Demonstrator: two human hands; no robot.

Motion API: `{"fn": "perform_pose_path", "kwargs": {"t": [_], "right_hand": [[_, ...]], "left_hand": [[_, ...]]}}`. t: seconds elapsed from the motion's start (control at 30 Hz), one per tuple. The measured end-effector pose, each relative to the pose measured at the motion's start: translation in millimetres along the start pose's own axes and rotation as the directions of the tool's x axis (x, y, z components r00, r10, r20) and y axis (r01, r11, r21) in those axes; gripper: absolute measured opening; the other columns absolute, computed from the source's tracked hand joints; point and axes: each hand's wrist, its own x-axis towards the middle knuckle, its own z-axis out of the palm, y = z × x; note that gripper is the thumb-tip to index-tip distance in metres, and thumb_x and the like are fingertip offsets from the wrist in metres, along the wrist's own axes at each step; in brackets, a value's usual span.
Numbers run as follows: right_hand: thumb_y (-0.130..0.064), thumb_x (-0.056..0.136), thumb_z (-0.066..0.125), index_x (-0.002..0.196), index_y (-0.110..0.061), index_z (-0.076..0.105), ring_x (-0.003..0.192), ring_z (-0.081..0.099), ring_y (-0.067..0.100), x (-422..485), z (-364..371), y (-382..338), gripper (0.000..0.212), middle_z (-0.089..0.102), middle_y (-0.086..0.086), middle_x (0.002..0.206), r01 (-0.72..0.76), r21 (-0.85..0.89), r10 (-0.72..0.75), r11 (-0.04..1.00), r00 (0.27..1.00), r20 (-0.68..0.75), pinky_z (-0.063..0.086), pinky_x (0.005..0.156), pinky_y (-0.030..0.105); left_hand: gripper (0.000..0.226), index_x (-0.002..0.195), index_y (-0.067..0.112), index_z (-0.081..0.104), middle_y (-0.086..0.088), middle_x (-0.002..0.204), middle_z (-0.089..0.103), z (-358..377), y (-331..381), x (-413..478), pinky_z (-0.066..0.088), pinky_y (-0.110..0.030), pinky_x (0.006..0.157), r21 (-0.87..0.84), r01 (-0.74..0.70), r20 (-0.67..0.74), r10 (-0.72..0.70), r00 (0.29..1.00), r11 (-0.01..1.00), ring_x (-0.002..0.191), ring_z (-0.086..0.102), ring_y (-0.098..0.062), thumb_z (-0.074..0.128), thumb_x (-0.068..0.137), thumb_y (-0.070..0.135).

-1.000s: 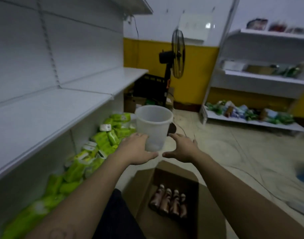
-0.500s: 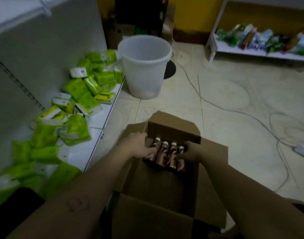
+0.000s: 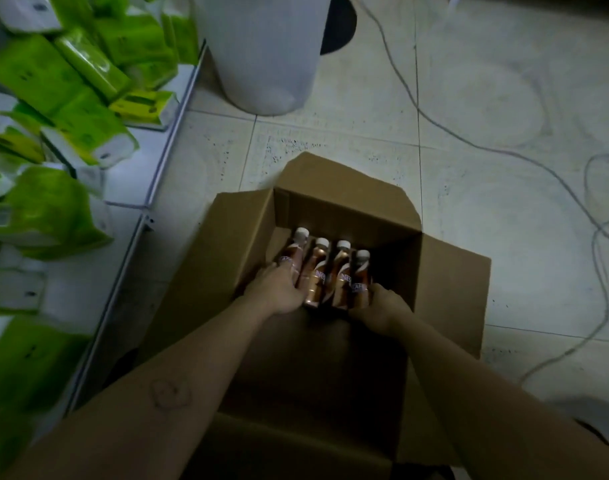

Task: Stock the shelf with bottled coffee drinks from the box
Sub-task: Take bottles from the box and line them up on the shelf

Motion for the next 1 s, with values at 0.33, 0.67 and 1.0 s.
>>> {"fn": "perform_pose_path", "kwargs": {"t": [0.33, 0.67, 1.0], "right_hand": [[-0.026, 0.087, 0.063, 0.148, -0.018, 0.019, 0.121, 0.047, 0.033, 78, 40, 15, 0.076, 0.033, 0.017, 0.144, -0.235, 0.086, 0.242, 0.968, 0.966, -0.086, 0.045, 0.095, 0.043], [-0.03, 0.078, 0.075, 0.152, -0.017, -0.006, 0.126, 0.044, 0.036, 103, 55, 22, 0.11, 0.028, 0.022, 0.148, -0.353, 0.154, 0.372, 0.923, 0.921, -0.115, 0.043, 0.095, 0.046], [-0.024, 0.075, 0.078, 0.148, -0.02, 0.015, 0.119, 0.05, 0.031, 102, 60, 25, 0.096, 0.039, 0.017, 0.139, -0.296, 0.29, 0.356, 0.91, 0.917, -0.18, 0.047, 0.086, 0.041]], "left_hand": [[0.092, 0.147, 0.033, 0.015, -0.01, 0.145, 0.033, 47, -34, 62, 0.037, -0.053, 0.104, -0.251, 0.131, -0.025, -0.142, 0.99, 0.959, 0.129, 0.038, -0.033, 0.075, 0.077, 0.02], [0.048, 0.11, 0.029, 0.026, -0.012, 0.119, 0.056, 60, -47, 83, 0.033, -0.022, 0.052, -0.522, 0.18, -0.098, -0.269, 0.958, 0.833, 0.079, 0.053, -0.015, 0.065, 0.086, 0.016], [0.092, 0.138, 0.016, 0.031, -0.009, 0.13, 0.051, 55, -39, 85, 0.039, -0.041, 0.093, -0.438, 0.275, 0.004, -0.305, 0.952, 0.856, 0.118, 0.051, -0.03, 0.086, 0.065, 0.023]]}}
